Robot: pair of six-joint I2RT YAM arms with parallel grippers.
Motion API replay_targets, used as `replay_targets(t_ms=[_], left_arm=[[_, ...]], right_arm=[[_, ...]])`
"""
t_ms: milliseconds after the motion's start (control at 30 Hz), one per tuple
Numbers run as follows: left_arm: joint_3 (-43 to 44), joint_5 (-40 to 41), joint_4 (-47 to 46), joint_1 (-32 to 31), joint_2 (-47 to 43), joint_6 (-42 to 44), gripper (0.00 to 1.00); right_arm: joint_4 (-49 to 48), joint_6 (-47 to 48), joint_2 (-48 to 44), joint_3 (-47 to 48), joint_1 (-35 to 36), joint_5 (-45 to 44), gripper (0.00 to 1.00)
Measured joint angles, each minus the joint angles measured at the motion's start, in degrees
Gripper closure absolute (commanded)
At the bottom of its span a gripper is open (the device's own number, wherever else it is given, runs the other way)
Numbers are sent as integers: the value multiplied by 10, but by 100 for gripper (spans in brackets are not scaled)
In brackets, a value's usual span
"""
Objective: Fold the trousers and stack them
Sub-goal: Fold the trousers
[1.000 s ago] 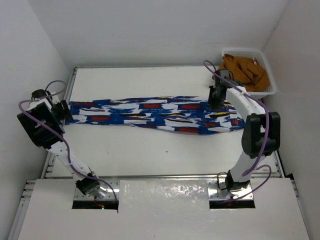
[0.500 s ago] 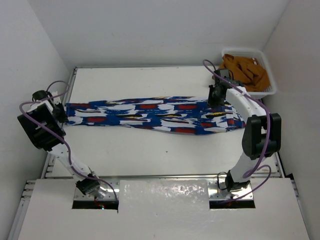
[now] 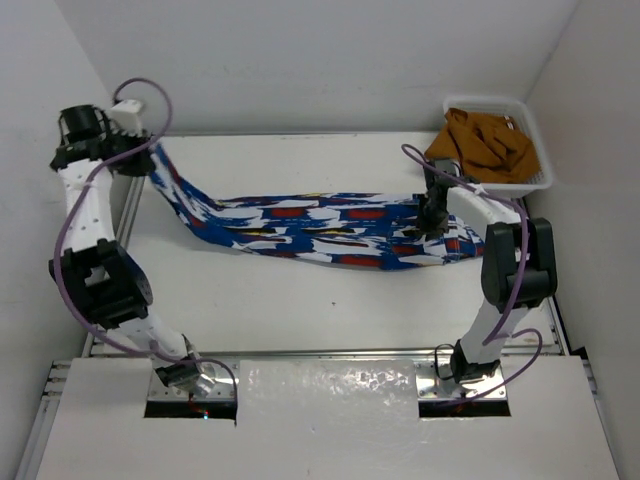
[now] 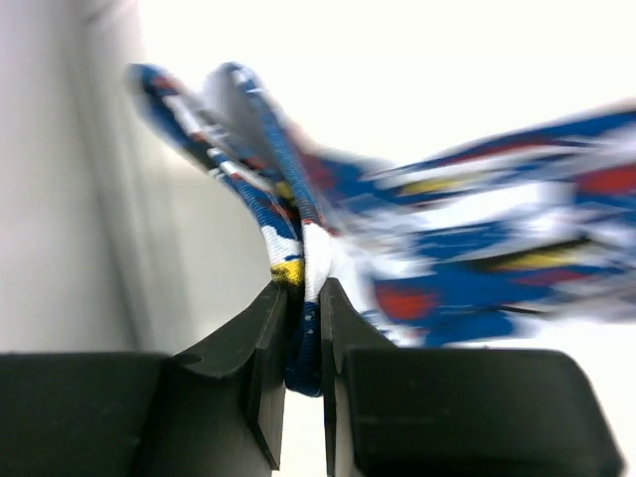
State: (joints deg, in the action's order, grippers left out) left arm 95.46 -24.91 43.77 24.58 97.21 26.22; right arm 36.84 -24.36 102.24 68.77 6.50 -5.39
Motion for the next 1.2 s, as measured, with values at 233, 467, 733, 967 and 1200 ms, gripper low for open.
replay_targets(t_ms=[233, 467, 733, 967, 1200], left_arm=[[-34, -103, 48, -169, -23, 4, 100], [-51, -123, 17, -278, 14, -70, 100], [-168, -111, -106, -363, 19, -189, 100], [-193, -75, -193, -403, 61, -255, 95], [-196, -92, -255, -435, 103, -272, 26]], right_arm=[[-49, -5, 32, -4, 0, 7, 78], [-78, -26, 54, -5, -1, 26, 78], [-99, -42, 52, -18, -3, 31, 78], [-107, -51, 50, -23, -4, 35, 78], [-111, -56, 44, -28, -4, 44, 72]])
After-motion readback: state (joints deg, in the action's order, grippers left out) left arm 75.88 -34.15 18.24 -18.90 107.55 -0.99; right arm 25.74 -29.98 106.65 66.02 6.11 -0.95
